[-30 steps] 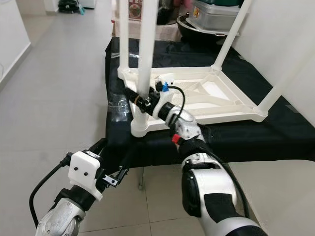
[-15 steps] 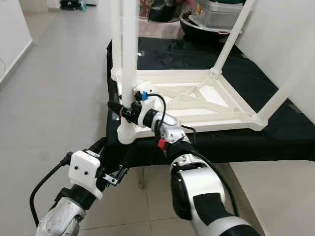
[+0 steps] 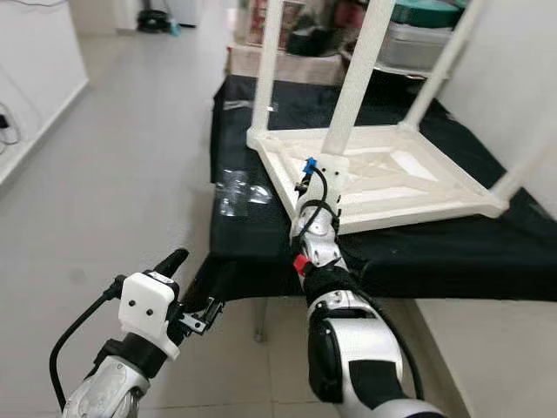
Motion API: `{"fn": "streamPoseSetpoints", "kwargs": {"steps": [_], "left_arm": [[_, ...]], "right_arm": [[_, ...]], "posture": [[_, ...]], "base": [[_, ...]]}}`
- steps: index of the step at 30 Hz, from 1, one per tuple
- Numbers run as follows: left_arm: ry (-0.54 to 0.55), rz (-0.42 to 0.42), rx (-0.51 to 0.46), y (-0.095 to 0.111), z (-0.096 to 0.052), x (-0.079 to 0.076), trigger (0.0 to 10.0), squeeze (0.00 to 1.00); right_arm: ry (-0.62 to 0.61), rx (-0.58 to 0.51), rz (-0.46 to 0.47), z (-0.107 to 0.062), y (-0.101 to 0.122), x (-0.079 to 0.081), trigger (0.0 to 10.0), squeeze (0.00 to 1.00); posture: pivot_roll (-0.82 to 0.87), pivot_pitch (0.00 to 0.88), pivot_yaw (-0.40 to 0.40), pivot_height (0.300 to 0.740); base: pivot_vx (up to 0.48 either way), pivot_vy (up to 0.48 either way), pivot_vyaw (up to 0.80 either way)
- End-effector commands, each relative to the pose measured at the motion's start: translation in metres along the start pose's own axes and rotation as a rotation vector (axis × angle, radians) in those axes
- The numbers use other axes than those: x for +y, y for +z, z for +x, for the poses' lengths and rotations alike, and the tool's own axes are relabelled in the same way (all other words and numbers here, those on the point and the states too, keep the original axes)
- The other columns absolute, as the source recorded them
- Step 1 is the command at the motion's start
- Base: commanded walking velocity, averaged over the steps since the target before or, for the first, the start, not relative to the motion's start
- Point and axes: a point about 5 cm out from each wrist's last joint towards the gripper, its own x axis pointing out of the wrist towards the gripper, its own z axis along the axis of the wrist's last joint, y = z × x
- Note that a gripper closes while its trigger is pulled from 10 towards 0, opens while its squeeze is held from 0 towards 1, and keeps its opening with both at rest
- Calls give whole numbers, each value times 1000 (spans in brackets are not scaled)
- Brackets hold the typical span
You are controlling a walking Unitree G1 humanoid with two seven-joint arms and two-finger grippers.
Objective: Building children table
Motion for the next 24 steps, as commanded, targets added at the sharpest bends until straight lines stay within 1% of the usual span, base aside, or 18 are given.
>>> {"fn": "streamPoseSetpoints", "kwargs": {"steps": [1, 2, 3, 6, 7, 8, 9, 10, 11, 13, 15, 16, 17, 18, 20, 22, 23, 24], "left_arm": [[-10, -2, 9, -2, -1, -2, 10000, 0], [-10, -2, 9, -2, -1, -2, 10000, 0], [-10, -2, 10, -2, -1, -2, 10000, 0], [-10, -3, 11, -3, -1, -2, 10000, 0], [-9, -3, 12, -3, -1, -2, 10000, 0], [-8, -2, 11, -3, -1, -2, 10000, 0], [-8, -2, 11, -3, -1, -2, 10000, 0], [-7, -3, 11, -3, 0, -3, 10000, 0], [-6, -3, 11, -3, 0, -2, 10000, 0], [-6, -3, 11, -3, 0, -2, 10000, 0], [-7, -4, 11, -3, 0, -2, 10000, 0], [-7, -4, 11, -3, 0, -2, 10000, 0], [-8, -4, 12, -3, 1, -2, 10000, 0], [-8, -4, 12, -3, 1, -2, 10000, 0], [-9, -2, 13, -3, 1, -2, 10000, 0], [-9, -2, 13, -3, 1, -2, 10000, 0], [-8, -1, 13, -3, 1, -2, 10000, 0], [-8, -1, 13, -3, 1, -2, 10000, 0]], "right_arm": [[113, -47, 3, -5, 0, 14, 10000, 0], [113, -47, 3, -5, 0, 14, 10000, 0], [175, -74, 3, -6, 4, 19, 10000, 1000], [221, -113, -12, -6, 8, 22, 10000, 1000], [276, -159, -56, -4, 15, 21, 10000, 1000], [356, -143, -40, 0, 19, 19, 10000, 0], [356, -143, -40, 0, 19, 19, 10000, 0], [393, -136, -37, 4, 24, 13, 10000, 0], [493, -114, -1, 7, 29, 10, 10000, 0], [493, -114, -1, 7, 29, 10, 10000, 0], [762, -49, 44, 5, 32, 9, 10000, 0], [762, -49, 44, 5, 32, 9, 10000, 0], [928, -2, 48, 0, 29, 12, 10000, 0], [928, -2, 48, 0, 29, 12, 10000, 0], [1164, 75, 38, -13, 19, 18, 10000, 0], [1164, 75, 38, -13, 19, 18, 10000, 0], [1242, 103, 26, -18, 13, 20, 10000, 0], [1242, 103, 26, -18, 13, 20, 10000, 0]], "posture": [[101, 69, -120, 740], [101, 69, -120, 740], [101, 67, -121, 740], [101, 67, -121, 740], [101, 66, -123, 740], [106, 67, -123, 740], [106, 67, -123, 740], [107, 68, -124, 740], [105, 70, -124, 740], [105, 70, -124, 740], [98, 72, -122, 740], [98, 72, -122, 740], [99, 76, -125, 740], [99, 76, -125, 740], [102, 77, -127, 740], [102, 77, -127, 740], [107, 79, -127, 740], [107, 79, -127, 740]], "base": [[0, 0, 0], [0, 0, 0], [0, 0, 0], [0, 0, 0], [0, 0, 0], [0, 0, 0], [0, 0, 0], [0, 0, 0], [0, 0, 0], [0, 0, 0], [0, 0, 0], [0, 0, 0], [0, 0, 0], [0, 0, 0], [0, 0, 0], [0, 0, 0], [0, 0, 0], [0, 0, 0]]}}
